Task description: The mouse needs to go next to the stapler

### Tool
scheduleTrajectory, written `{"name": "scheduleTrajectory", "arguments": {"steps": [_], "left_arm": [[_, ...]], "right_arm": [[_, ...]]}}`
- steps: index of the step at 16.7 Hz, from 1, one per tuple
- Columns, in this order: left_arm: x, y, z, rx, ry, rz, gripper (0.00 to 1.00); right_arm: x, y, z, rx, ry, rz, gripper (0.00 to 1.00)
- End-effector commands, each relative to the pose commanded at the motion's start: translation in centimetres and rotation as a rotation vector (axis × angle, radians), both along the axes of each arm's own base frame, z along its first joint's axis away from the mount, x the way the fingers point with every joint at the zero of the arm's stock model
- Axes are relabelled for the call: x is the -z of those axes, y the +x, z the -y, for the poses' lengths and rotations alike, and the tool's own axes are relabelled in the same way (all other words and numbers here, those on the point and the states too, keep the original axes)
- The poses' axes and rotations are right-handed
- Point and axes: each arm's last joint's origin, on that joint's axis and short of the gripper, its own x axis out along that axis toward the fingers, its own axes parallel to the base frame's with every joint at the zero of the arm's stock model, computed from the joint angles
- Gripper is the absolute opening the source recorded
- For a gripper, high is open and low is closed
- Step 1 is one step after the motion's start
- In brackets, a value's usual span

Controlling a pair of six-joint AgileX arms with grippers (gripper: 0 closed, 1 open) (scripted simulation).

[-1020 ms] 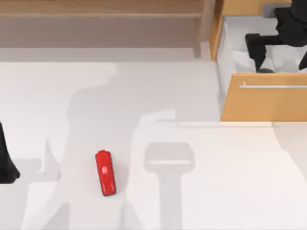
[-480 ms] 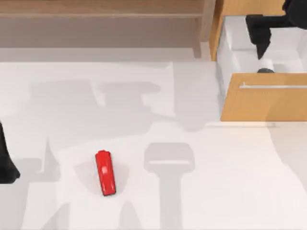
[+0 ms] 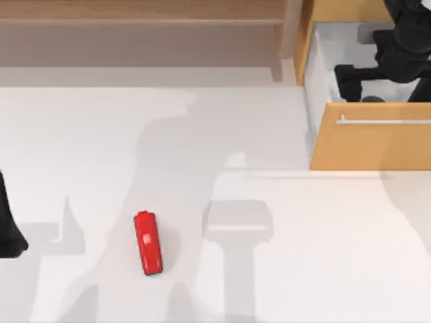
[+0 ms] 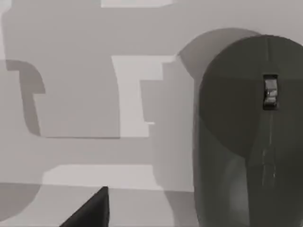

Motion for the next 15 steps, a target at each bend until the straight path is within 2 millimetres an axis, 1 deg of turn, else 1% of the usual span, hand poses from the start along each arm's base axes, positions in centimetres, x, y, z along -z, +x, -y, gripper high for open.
{"name": "scheduleTrajectory", "arguments": {"steps": [1,2,3,7,15], "left_arm": [[0.00,0.00,0.00,0.000,0.000,0.000,1.00],[0.00,0.00,0.00,0.000,0.000,0.000,1.00],[0.00,0.00,0.00,0.000,0.000,0.000,1.00],[0.00,0.00,0.00,0.000,0.000,0.000,1.00],[0.00,0.00,0.00,0.000,0.000,0.000,1.00]], "right_arm": [[1.27,0.40,0.08,0.000,0.000,-0.001,1.00],[1.98,0.64,0.13,0.001,0.001,-0.001,1.00],[2.24,0.72,0.16,0.001,0.002,-0.001,1.00],[2.24,0.72,0.16,0.001,0.002,-0.001,1.00],[2.24,0.72,0.16,0.001,0.002,-0.001,0.40]]}}
